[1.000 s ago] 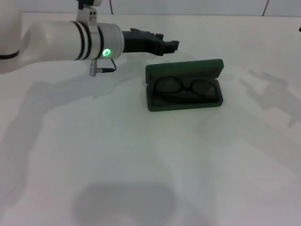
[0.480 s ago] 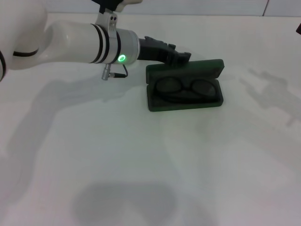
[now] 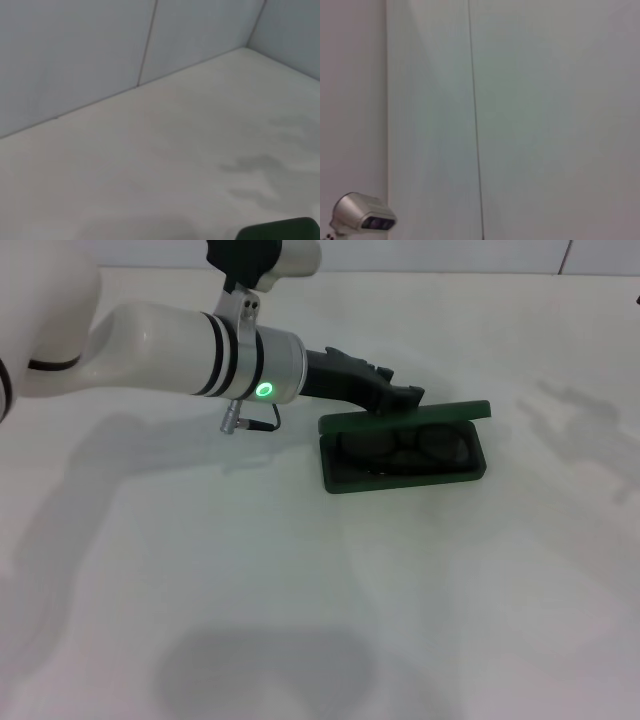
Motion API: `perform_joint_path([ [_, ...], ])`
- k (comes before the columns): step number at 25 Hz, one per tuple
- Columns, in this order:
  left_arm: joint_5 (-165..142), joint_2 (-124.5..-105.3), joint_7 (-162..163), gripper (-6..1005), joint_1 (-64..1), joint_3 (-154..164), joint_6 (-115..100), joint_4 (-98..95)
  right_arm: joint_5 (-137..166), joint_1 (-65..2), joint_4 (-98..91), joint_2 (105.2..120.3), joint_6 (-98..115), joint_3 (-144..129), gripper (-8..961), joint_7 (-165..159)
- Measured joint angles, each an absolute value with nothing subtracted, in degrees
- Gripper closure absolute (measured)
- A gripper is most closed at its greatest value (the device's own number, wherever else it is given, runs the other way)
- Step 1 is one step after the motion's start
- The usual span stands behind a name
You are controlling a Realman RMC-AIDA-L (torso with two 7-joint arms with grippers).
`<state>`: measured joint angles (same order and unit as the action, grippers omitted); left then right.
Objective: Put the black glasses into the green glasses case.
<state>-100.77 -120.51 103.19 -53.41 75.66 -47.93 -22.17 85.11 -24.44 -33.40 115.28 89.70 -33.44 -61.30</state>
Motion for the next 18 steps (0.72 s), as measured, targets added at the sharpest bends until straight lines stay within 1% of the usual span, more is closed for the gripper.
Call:
perform_joint_path([
  [5,-99.53,-120.77,102.8,462,-52.75,79.6,-47.95,-22.51,85.07,-24.68,-33.39,115.29,87.69,-33.52,581,-61.27],
  [12,-91.21,-120.48,96.94,463,-47.33,85.79,-48.84,-28.96,85.72,-25.22,-33.26,115.21,89.58,-34.77,577,-61.14],
  [14,-87.02,-120.22,92.93,463,-44.16,85.54,-52.51,-32.74,86.13,-25.13,-33.51,114.67,92.84,-37.17,576,-61.11],
  [15,-83.45,-119.87,89.44,463,-41.24,84.71,-56.72,-35.53,86.5,-25.16,-33.86,114.17,94.79,-39.42,575,-61.29],
  [16,-80.46,-119.54,86.39,463,-38.88,83.54,-61.21,-37.67,86.5,-25.16,-33.86,114.17,94.79,-39.42,575,-61.29],
  [17,-77.83,-119.08,83.16,463,-36.33,81.61,-67.56,-39.28,87.02,-25.47,-34.42,113.26,97.18,-43.16,574,-62.04],
  [18,-76.59,-118.6,81.06,464,-34.57,78.99,-73.52,-40.3,87.26,-25.8,-34.63,112.77,98.36,-45.36,574,-62.81],
])
